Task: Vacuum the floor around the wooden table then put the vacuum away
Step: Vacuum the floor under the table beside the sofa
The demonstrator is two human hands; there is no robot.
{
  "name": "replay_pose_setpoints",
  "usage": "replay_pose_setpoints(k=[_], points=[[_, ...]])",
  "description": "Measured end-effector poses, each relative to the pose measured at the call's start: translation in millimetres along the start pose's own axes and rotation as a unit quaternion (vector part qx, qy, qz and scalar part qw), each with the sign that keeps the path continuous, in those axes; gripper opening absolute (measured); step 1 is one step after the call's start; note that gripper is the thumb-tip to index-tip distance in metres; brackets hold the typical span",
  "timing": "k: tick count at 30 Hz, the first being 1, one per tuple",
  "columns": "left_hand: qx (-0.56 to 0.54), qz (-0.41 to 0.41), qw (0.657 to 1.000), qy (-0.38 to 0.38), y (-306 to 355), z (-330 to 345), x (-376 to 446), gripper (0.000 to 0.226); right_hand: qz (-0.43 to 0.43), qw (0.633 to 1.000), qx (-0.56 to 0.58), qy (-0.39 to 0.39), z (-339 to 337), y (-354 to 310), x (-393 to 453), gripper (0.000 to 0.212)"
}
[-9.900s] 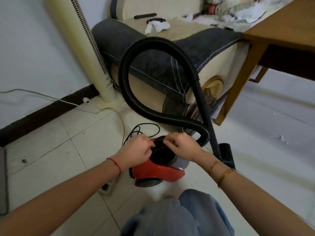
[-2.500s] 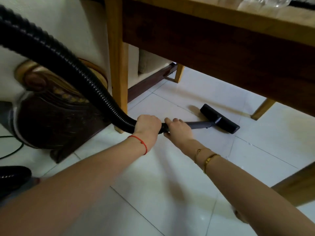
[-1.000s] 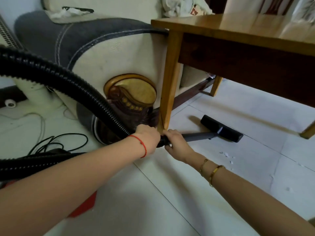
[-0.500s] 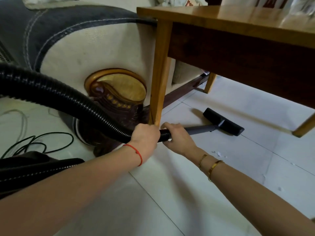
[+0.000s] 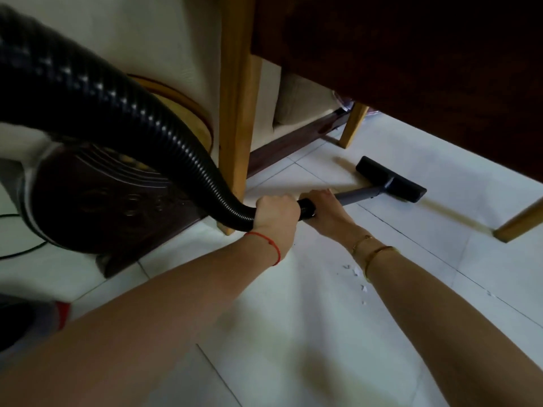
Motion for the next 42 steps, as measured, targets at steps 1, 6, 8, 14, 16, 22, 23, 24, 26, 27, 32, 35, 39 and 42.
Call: replay_pose_setpoints(k=[1, 6, 8, 14, 16, 22, 23, 24, 26, 27, 32, 35, 39, 42], points=[[-0.007, 0.001, 1.000, 0.006, 2, -1, 6, 0.028, 0.005, 1.000, 0.005, 0.004, -2, 6, 4, 0.014], [-0.032, 0.013, 0.999, 0.015, 3, -4, 32, 0.028, 0.003, 1.000, 0.019, 0.017, -12, 25, 22, 0.008], [-0.029, 0.017, 0.999, 0.024, 1, -5, 37, 0.028, -0.002, 0.999, 0.025, 0.028, -15, 26, 26, 0.004], [-0.010, 0.034, 0.999, 0.032, -16, -6, 25, 0.030, -0.027, 0.999, 0.034, 0.032, -10, 10, 29, 0.005], [0.003, 0.039, 0.999, 0.035, -23, -7, 15, 0.031, -0.034, 0.998, 0.045, 0.026, -6, 0, 27, 0.006], [0.058, 0.045, 0.997, 0.030, -55, -17, -33, 0.032, -0.116, 0.987, 0.094, 0.053, -10, -55, 4, 0.006], [0.066, 0.049, 0.996, 0.030, -60, -19, -42, 0.031, -0.123, 0.986, 0.100, 0.057, -10, -65, -1, 0.008], [0.073, 0.054, 0.995, 0.030, -65, -21, -52, 0.030, -0.128, 0.985, 0.102, 0.059, -9, -74, -6, 0.009], [0.085, 0.067, 0.994, 0.026, -74, -24, -69, 0.029, -0.132, 0.983, 0.109, 0.059, -4, -90, -14, 0.012], [0.092, 0.072, 0.993, 0.024, -79, -24, -77, 0.030, -0.133, 0.983, 0.112, 0.062, -3, -99, -19, 0.015], [0.119, 0.092, 0.988, 0.018, -98, -22, -108, 0.032, -0.132, 0.984, 0.087, 0.082, 5, -133, -49, 0.025], [0.110, 0.113, 0.987, 0.015, -101, -23, -119, 0.034, -0.115, 0.986, 0.058, 0.106, 9, -137, -60, 0.022], [0.107, 0.135, 0.985, 0.022, -87, -24, -122, 0.036, -0.084, 0.988, 0.052, 0.116, 12, -122, -71, 0.022], [0.111, 0.150, 0.982, 0.039, -63, -26, -115, 0.034, -0.056, 0.990, 0.041, 0.119, 12, -97, -79, 0.020]])
Point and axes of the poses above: each hand's wrist, its own x-axis towards the middle knuckle, its own z-axis out of the palm, y = z × x, the point moved 7 cm from there along x, towards the middle knuckle, and after that the axes turned 14 degrees about -y, right-handed, at the moved point
